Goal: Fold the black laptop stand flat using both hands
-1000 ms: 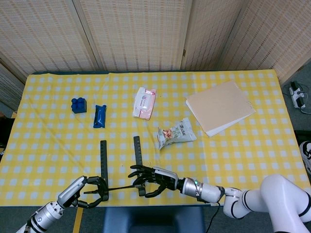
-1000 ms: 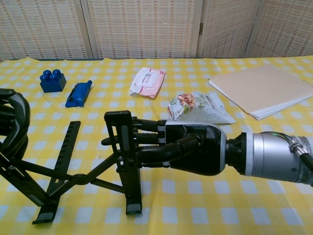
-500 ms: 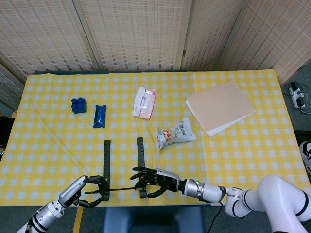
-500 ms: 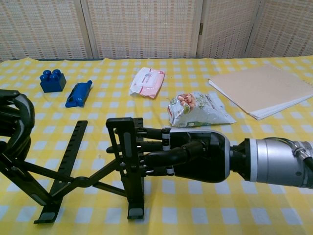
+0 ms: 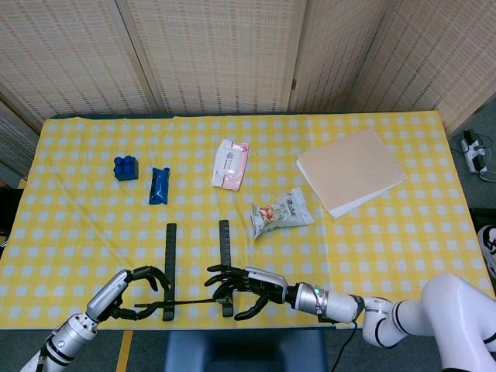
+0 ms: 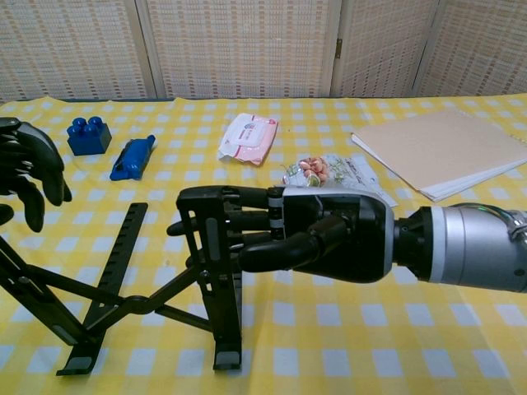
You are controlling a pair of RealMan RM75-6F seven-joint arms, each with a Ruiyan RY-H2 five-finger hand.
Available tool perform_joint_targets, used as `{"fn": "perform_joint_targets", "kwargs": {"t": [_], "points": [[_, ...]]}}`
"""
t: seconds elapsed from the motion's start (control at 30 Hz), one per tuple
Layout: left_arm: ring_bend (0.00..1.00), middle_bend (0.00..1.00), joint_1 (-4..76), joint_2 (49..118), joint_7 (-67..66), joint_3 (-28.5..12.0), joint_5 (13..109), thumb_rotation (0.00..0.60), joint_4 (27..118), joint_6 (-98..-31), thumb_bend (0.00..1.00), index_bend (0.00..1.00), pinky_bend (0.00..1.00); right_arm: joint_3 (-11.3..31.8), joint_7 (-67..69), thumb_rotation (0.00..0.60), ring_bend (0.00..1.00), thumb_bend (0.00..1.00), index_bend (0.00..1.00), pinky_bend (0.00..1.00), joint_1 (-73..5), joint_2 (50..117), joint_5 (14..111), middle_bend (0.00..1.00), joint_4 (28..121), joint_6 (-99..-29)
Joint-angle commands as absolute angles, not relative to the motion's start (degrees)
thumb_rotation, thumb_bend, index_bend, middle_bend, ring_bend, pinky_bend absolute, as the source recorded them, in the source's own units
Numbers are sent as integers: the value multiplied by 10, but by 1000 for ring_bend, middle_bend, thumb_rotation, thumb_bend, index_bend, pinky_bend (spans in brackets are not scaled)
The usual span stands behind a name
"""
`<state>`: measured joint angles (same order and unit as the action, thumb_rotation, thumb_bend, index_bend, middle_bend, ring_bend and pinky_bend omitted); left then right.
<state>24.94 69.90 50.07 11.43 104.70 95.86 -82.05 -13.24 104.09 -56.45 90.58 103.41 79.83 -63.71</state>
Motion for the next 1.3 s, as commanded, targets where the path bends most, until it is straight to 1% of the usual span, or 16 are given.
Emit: {"fn": "perform_joint_targets", "kwargs": {"t": [0.03, 0.13, 0.27, 0.4, 0.47, 0.6, 0.67, 0.9, 1.03, 1.3], "points": [[266, 383, 248, 698, 498, 112, 1045, 600, 955, -821, 401, 345, 419, -127, 1011, 600, 238, 214, 78, 202, -569, 891, 1033, 181, 821, -636], [198, 316, 245, 703, 455, 109, 1034, 600, 938, -806, 401, 276, 315, -120, 976, 600, 235, 214, 78, 202, -572, 875, 1031, 181, 845, -635], [183, 294, 245, 704, 419, 111, 1025, 600, 931, -784, 400, 241, 276, -111, 933, 600, 230, 214, 78, 202, -571, 864, 1021, 181, 870, -628], [157, 264, 239, 703, 405, 106, 1022, 600, 933, -790, 401, 196, 244, -107, 918, 600, 230, 214, 78, 202, -569, 857, 1013, 180, 882, -626], [136, 240, 236, 698, 407, 106, 1028, 600, 936, -800, 401, 165, 223, -106, 908, 600, 228, 214, 78, 202, -566, 854, 1009, 179, 884, -624], [59, 151, 229, 688, 401, 107, 1034, 600, 940, -813, 395, 89, 161, -104, 903, 600, 223, 214, 78, 202, -561, 849, 1005, 176, 887, -625], [39, 126, 224, 685, 396, 107, 1035, 600, 942, -822, 388, 69, 137, -104, 902, 600, 220, 214, 78, 201, -559, 846, 1005, 175, 888, -627], [27, 98, 200, 668, 387, 108, 1027, 600, 940, -848, 355, 35, 129, -107, 892, 600, 216, 214, 78, 200, -554, 830, 1014, 171, 897, -635], [29, 94, 184, 660, 409, 109, 1013, 600, 928, -860, 351, 14, 140, -107, 889, 600, 210, 214, 78, 200, -551, 820, 1016, 170, 902, -640], [39, 93, 167, 660, 461, 134, 1008, 600, 891, -841, 341, 2, 147, -107, 888, 600, 205, 214, 78, 200, -550, 809, 1025, 168, 913, -646]]}}
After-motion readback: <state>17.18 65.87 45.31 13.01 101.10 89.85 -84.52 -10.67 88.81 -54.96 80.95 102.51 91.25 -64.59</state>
